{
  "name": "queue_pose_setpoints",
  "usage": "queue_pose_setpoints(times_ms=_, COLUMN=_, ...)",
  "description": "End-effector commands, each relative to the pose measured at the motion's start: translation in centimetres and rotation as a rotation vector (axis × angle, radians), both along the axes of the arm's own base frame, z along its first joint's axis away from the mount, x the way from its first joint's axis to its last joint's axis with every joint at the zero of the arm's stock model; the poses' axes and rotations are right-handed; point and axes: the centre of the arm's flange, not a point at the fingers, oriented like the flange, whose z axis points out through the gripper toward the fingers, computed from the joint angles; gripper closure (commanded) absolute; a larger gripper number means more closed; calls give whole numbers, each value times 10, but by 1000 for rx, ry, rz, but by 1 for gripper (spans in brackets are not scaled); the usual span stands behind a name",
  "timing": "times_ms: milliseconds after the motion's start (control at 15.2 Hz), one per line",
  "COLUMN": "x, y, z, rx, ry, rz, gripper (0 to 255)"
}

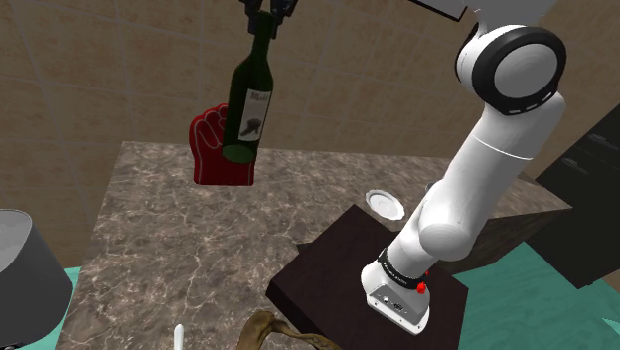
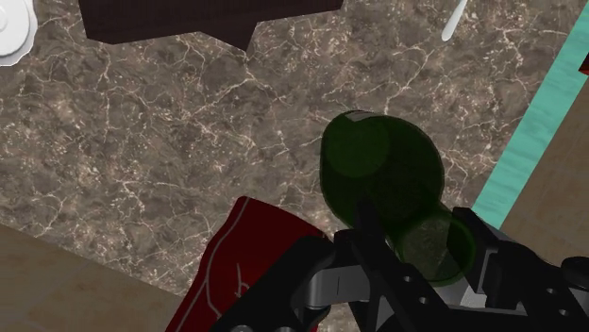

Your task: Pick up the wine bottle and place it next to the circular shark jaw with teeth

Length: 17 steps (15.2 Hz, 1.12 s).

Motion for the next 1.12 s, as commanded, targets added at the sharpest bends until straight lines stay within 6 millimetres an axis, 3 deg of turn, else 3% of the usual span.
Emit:
queue_pose_setpoints(times_ms=0, x=-1, y=-1, z=12, rx=0, ry=0, rz=0, gripper=255)
queue_pose_setpoints(times_ms=462, x=-1, y=-1, z=49, rx=0, ry=0, rz=0, gripper=255)
queue_pose_setpoints(times_ms=1056, x=-117, y=26, z=50, rx=0, ry=0, rz=0, gripper=255)
